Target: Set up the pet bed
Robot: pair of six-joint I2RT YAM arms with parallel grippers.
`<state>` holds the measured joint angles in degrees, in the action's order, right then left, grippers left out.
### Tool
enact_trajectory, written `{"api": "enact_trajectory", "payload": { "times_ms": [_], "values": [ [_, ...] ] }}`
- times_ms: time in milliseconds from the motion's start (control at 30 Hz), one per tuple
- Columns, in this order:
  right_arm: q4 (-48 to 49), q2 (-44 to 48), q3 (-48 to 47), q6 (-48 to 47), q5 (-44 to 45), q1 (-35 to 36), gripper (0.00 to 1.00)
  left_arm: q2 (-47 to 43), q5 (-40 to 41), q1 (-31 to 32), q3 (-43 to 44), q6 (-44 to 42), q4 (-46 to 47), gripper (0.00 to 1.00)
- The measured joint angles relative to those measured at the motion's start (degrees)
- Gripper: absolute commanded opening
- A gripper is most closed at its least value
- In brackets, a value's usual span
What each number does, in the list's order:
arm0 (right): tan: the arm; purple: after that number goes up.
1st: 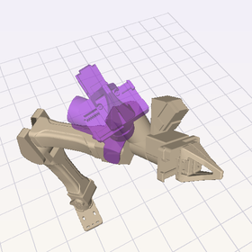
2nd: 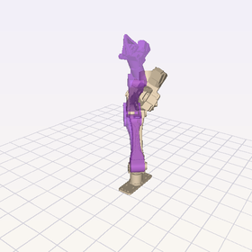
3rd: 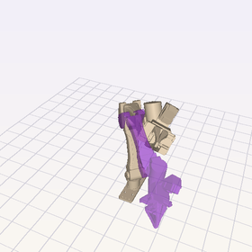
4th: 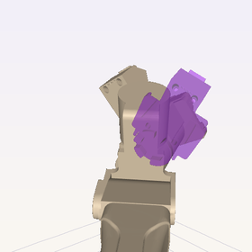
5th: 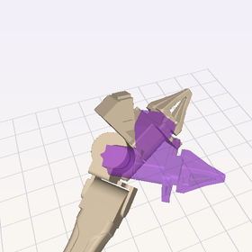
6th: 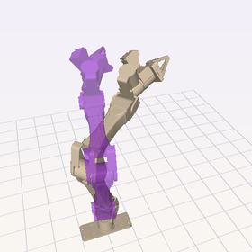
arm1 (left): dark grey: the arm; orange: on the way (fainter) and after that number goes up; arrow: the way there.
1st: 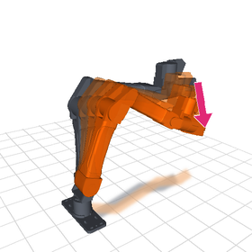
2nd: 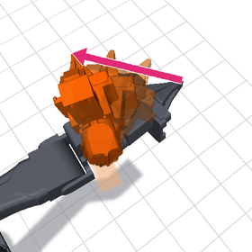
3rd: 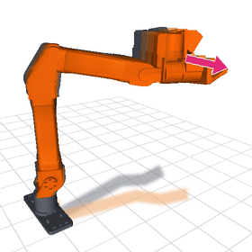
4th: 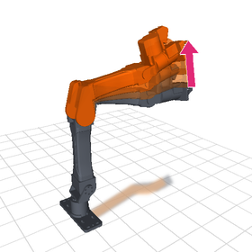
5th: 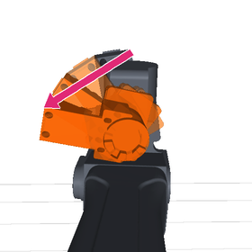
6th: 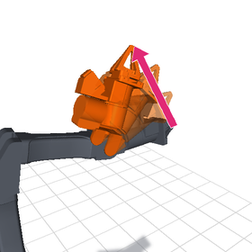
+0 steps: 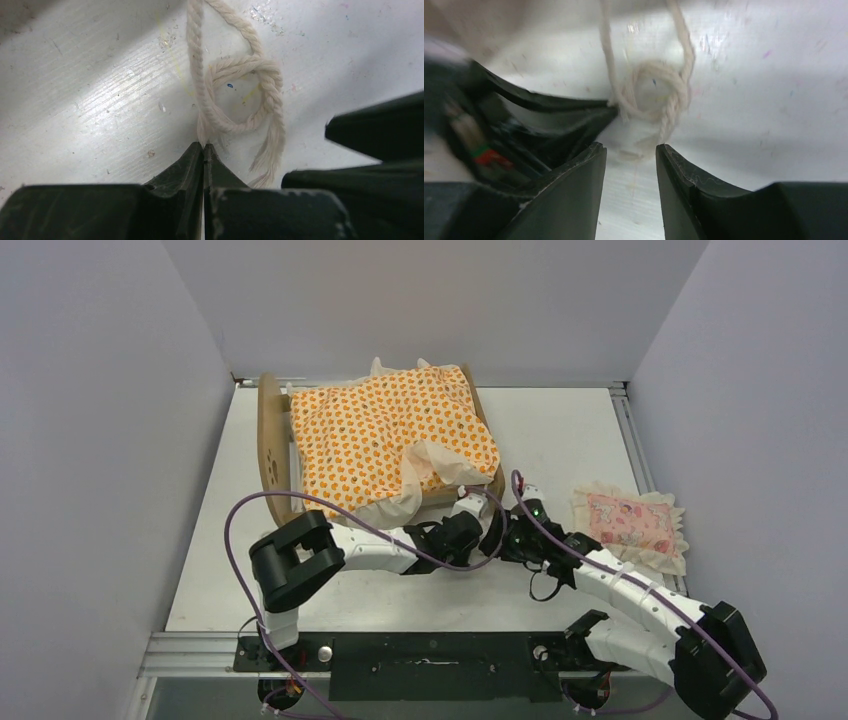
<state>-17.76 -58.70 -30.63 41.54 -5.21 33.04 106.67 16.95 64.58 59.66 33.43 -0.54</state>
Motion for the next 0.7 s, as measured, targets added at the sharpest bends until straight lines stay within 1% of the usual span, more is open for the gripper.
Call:
{"api": "enact_trajectory", "payload": {
  "times_ms": [67,133,333,400,533,600,700],
  "values": [
    [-0.4,-0.2,2.0,1.4,1.0,2.6,0.41,-0.2,-0.2,0.0,-0.2,0.2,0.1,0.0],
    [-0.5,-0.6,3.7,2.7,1.8,3.7,0.41,-0.2,-0.3,0.1,-0.3,0.3,0.1,0.0],
    [2.5,-4.8,6.3,4.9,4.0,4.9,0.39,-0.7,-0.7,0.2,-1.2,0.7,0.8,0.0],
    [5.0,-6.6,6.3,5.4,4.3,5.2,0.34,-1.0,-0.8,0.3,-1.6,0.9,0.9,0.0],
    [8.8,-9.2,6.3,5.6,5.6,5.9,0.17,-2.0,-0.9,0.4,-2.6,1.0,0.7,0.0],
    [8.5,-9.4,6.3,5.4,6.5,6.0,0.12,-2.6,-0.9,0.4,-2.9,1.1,0.0,0.0],
    [4.8,-8.3,5.6,4.2,8.3,5.9,0.08,-4.0,-0.6,0.3,-2.9,1.0,-2.5,0.0]
  ]
}}
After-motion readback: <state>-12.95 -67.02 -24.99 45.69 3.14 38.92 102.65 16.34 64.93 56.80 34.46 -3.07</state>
